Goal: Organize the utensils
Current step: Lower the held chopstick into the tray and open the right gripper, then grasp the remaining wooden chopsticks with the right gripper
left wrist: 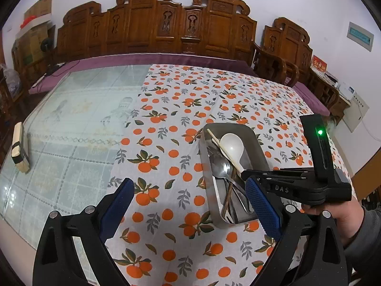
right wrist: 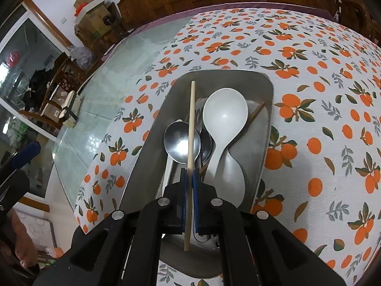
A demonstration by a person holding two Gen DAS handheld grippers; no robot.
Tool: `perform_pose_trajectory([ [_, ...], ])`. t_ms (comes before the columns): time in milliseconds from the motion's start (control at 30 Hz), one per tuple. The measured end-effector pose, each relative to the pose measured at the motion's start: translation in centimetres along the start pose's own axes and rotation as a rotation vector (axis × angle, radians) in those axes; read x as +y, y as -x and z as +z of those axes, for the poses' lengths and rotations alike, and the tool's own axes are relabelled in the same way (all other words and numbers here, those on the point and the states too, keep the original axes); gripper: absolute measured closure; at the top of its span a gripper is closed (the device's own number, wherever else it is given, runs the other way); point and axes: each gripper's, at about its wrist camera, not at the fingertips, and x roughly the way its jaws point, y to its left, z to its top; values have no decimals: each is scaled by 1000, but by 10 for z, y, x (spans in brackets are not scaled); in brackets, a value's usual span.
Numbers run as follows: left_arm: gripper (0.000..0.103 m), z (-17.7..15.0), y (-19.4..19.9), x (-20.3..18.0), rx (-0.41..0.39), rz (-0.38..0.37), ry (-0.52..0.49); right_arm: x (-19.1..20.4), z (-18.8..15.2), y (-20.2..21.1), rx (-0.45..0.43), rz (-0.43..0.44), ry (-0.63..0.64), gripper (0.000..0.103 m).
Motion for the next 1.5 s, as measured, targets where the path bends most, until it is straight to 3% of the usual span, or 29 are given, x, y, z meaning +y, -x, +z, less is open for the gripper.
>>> perform_pose_trajectory([
  [333, 12, 1, -2, -6, 2, -2, -7, 10, -4, 10, -18, -13, 68, 94],
  [633, 12, 3, -4, -24, -7, -22, -19, 3, -24, 75, -125, -43, 131, 94],
  [867, 12, 3, -7, -49, -8, -49, -53, -26, -49, 114, -170, -103, 124, 94],
  [967, 12, 4, -10, -61, -6, -52, -76, -42, -58, 126, -185, -132, 107, 82],
  [1233, 12, 3, -17, -86, 1, -76, -100, -78, -82, 149, -212, -206, 66, 71],
  [1500, 12, -4, -31, -113, 14, -102, -103, -133, -104, 159, -201, -335, 30, 70],
])
